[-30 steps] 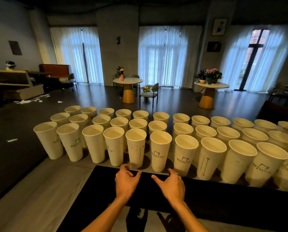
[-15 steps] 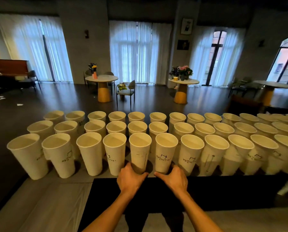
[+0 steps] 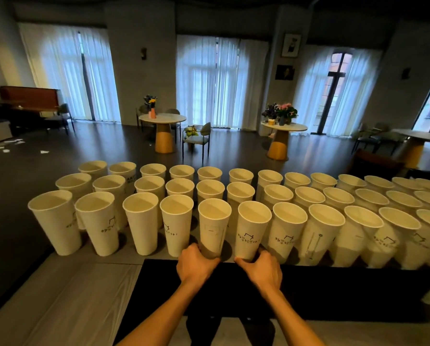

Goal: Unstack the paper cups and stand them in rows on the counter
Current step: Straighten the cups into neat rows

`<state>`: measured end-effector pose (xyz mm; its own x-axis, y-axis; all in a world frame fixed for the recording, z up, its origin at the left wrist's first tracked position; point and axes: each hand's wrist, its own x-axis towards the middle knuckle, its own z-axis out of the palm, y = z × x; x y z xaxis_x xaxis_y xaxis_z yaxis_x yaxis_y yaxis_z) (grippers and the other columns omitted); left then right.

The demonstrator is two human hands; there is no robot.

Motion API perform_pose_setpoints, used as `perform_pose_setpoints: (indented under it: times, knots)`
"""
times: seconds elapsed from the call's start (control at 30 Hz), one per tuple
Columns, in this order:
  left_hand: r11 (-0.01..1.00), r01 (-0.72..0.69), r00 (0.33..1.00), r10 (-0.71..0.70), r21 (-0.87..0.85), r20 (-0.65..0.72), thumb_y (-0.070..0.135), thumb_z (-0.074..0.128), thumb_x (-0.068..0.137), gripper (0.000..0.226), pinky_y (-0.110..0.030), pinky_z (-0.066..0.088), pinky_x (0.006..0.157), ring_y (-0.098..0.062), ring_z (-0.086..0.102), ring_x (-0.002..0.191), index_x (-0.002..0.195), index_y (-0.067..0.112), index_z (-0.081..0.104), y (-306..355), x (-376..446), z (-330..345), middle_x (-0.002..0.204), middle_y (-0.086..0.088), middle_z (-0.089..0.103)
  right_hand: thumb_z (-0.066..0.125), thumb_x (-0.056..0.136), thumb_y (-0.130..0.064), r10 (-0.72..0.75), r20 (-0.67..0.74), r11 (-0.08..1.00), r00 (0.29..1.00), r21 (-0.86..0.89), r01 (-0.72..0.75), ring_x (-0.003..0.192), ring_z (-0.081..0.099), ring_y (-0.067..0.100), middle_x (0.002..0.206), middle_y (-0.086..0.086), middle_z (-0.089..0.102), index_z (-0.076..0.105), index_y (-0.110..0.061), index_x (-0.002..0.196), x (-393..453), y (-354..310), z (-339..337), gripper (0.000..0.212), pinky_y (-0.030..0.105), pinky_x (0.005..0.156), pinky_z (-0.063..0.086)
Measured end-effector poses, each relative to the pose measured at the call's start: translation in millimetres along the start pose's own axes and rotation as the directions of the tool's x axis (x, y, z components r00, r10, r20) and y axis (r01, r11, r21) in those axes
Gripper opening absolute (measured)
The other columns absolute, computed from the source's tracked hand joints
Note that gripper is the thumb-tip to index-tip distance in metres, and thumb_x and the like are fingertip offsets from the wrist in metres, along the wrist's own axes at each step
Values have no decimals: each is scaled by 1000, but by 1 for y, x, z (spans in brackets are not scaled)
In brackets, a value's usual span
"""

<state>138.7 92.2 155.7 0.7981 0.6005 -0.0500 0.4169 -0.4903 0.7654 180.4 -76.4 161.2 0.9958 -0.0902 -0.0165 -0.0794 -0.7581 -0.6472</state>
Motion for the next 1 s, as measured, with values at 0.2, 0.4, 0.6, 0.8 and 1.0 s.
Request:
perform_pose_setpoints:
  times: [0.2, 0.4, 0.6, 0.8, 1.0]
  knots:
    - [999, 33, 999, -33, 30, 8, 47, 87, 66, 61, -34, 57, 87, -21, 66, 108, 112, 18, 61, 0, -13, -1, 113, -2, 69, 75, 74, -57, -11, 60, 1000, 998, -10, 11, 111, 65, 21, 120, 3, 68, 59, -19, 128, -7, 7, -4, 68, 33, 84, 53]
    - [997, 78, 997, -78, 3, 28, 43, 84, 74, 65, -29, 51, 88, -21, 62, 118, 127, 14, 58, -13, -22, -11, 125, -2, 65, 77, 73, -56, 20, 42, 997, 999, 76, -23, 118, 60, 26, 128, 9, 62, 45, -15, 136, -24, 16, -1, 81, 37, 89, 53]
    - [987, 101, 990, -87, -123, 110, 47, 86, 69, 86, -40, 53, 99, -19, 64, 113, 141, 17, 49, -16, -18, -21, 125, -3, 66, 76, 67, -64, 28, 104, 993, 994, 108, -39, 127, 53, 28, 140, 9, 54, 39, -13, 145, -18, 10, -1, 100, 42, 99, 50]
    - [984, 124, 980, -101, -129, 173, 42, 93, 57, 110, -43, 44, 111, -24, 48, 136, 148, 18, 36, 6, 3, -13, 147, -4, 50, 79, 50, -68, 50, 217, 978, 975, 188, -92, 103, 70, 20, 127, -4, 63, 38, -31, 144, 14, 13, 10, 109, 40, 90, 57]
    - [999, 42, 986, -35, -34, 163, 44, 92, 56, 90, -40, 48, 104, -20, 56, 127, 132, 24, 50, 8, 11, -12, 134, 1, 61, 81, 74, -41, 90, 238, 952, 967, 264, -153, 49, 70, 18, 61, 3, 72, 45, -25, 132, -1, -2, -1, 70, 33, 50, 60]
